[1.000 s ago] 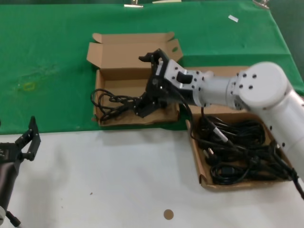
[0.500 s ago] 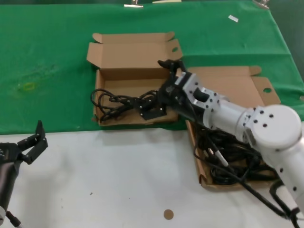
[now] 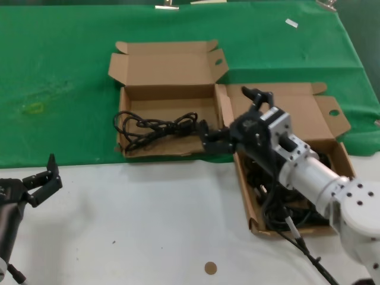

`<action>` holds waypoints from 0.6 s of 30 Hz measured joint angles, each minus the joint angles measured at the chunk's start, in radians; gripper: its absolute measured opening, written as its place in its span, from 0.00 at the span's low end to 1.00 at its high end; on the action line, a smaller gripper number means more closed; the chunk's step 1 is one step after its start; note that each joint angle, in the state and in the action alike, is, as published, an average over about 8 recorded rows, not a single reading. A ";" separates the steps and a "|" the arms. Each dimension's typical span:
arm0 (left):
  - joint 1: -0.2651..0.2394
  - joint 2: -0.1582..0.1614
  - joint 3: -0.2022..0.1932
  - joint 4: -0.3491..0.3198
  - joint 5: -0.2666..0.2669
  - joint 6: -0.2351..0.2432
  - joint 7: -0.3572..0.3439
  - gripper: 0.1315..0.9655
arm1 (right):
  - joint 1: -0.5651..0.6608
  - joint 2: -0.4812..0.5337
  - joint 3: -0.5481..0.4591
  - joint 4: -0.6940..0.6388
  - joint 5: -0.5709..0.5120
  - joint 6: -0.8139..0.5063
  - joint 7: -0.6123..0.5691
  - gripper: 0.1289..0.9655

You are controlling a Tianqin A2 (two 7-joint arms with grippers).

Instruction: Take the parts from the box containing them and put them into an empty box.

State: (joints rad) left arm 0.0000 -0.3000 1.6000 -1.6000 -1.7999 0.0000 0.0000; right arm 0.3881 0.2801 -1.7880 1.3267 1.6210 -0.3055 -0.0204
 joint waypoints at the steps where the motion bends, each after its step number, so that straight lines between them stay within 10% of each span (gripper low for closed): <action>1: 0.000 0.000 0.000 0.000 0.000 0.000 0.000 0.96 | -0.017 0.001 0.008 0.012 0.008 0.014 0.001 1.00; 18: 0.000 0.000 0.000 0.000 0.000 0.000 0.000 1.00 | -0.301 0.015 0.146 0.212 0.139 0.237 0.016 1.00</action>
State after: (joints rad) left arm 0.0000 -0.3000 1.6000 -1.6000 -1.8000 0.0000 -0.0001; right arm 0.0869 0.2956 -1.6421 1.5388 1.7599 -0.0683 -0.0045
